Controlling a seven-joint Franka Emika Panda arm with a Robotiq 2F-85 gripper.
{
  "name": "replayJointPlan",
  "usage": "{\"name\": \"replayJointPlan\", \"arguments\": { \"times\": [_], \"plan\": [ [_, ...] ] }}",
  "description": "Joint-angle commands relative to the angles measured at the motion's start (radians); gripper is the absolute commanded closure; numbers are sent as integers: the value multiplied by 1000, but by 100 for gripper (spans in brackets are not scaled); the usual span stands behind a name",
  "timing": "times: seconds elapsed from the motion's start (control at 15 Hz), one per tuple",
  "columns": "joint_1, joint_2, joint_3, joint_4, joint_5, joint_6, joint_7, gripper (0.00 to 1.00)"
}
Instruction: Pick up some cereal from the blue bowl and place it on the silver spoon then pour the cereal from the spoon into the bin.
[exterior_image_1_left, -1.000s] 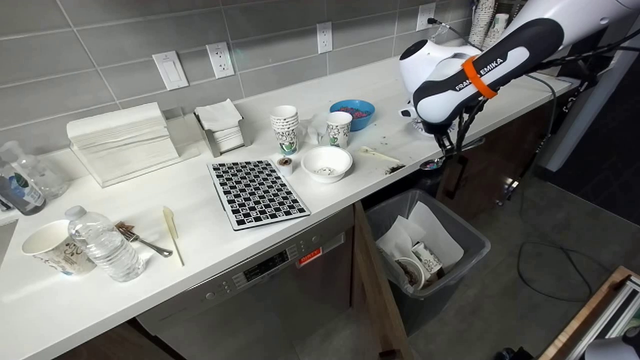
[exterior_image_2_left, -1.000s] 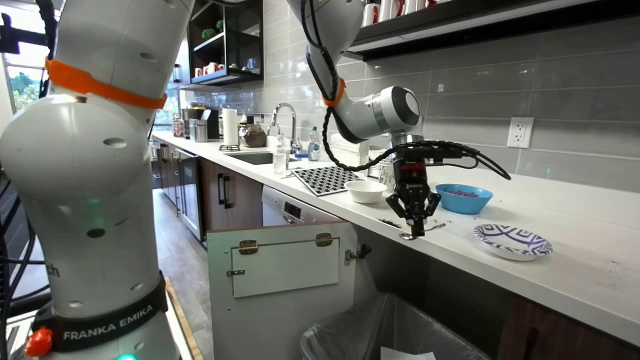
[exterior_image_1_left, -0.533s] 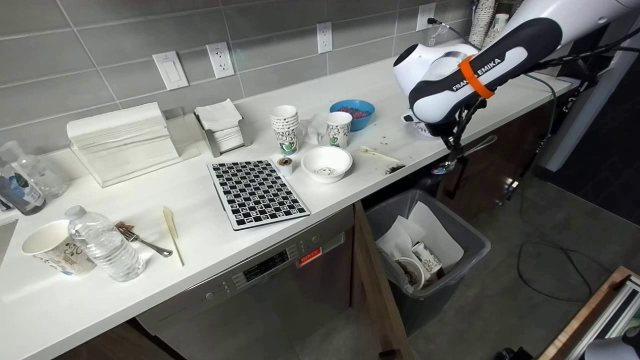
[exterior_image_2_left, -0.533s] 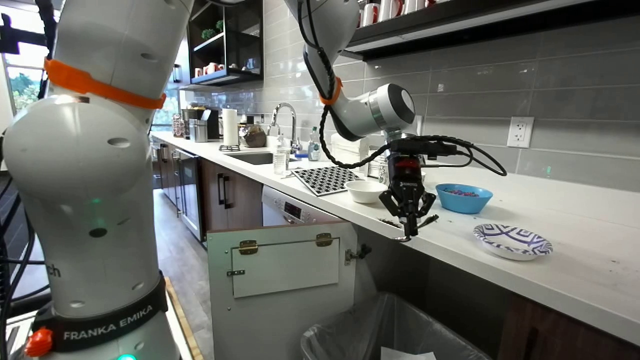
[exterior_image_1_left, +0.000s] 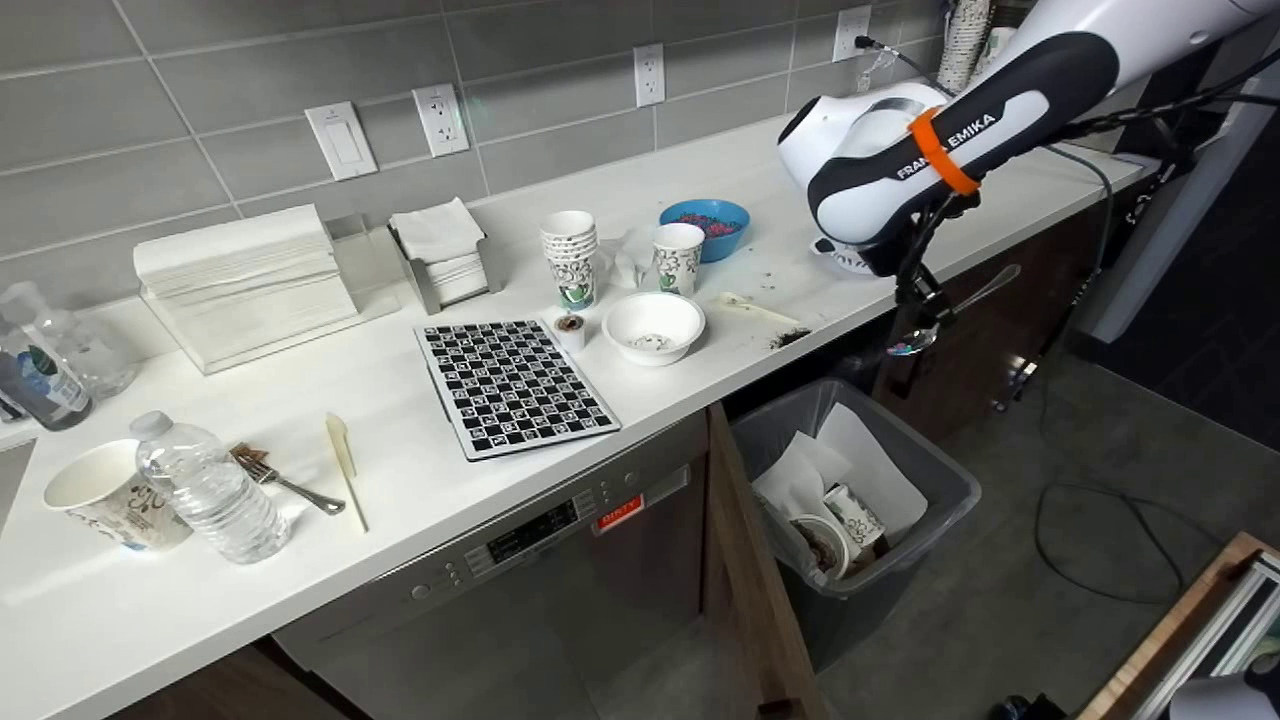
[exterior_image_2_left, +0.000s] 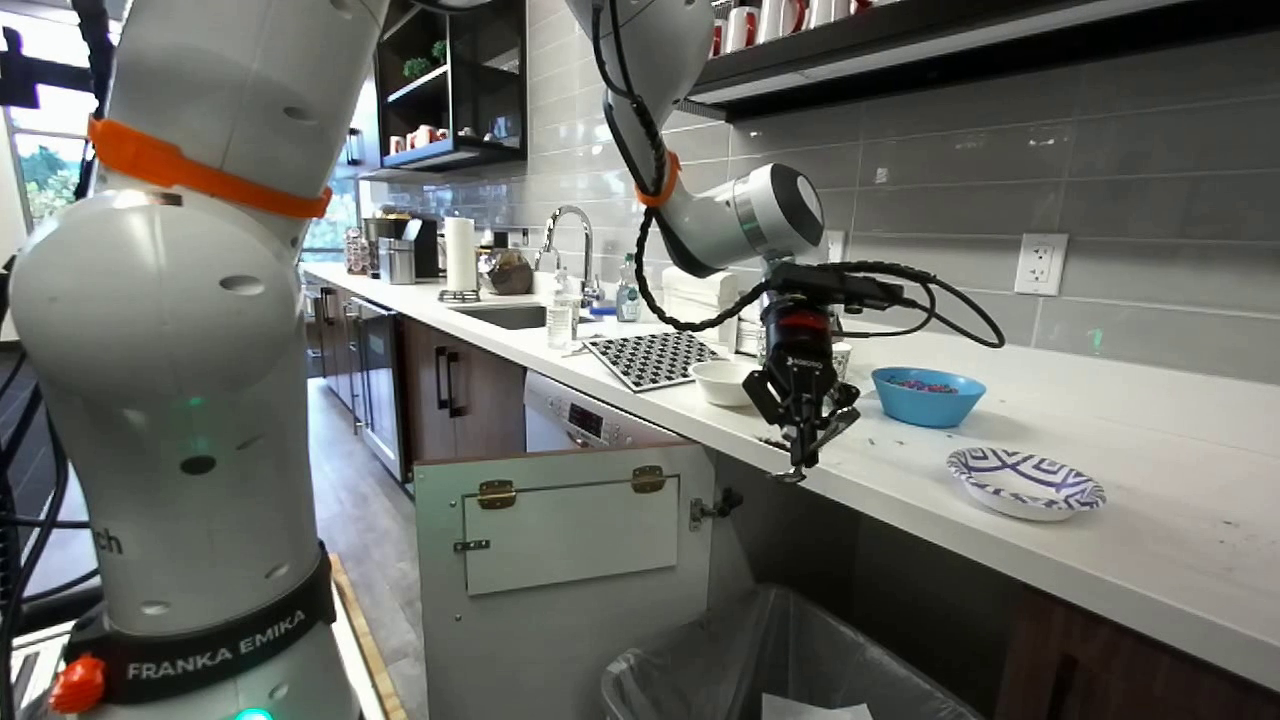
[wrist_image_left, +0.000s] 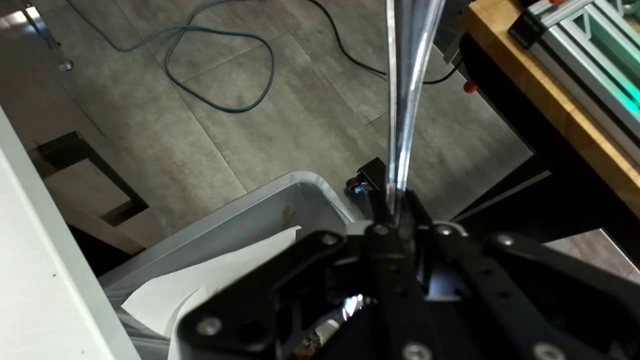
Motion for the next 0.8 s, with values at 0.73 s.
{"name": "replayJointPlan", "arguments": {
  "times": [0.73],
  "plan": [
    [5, 106, 12, 214, -39, -286, -88, 98]
  ]
}}
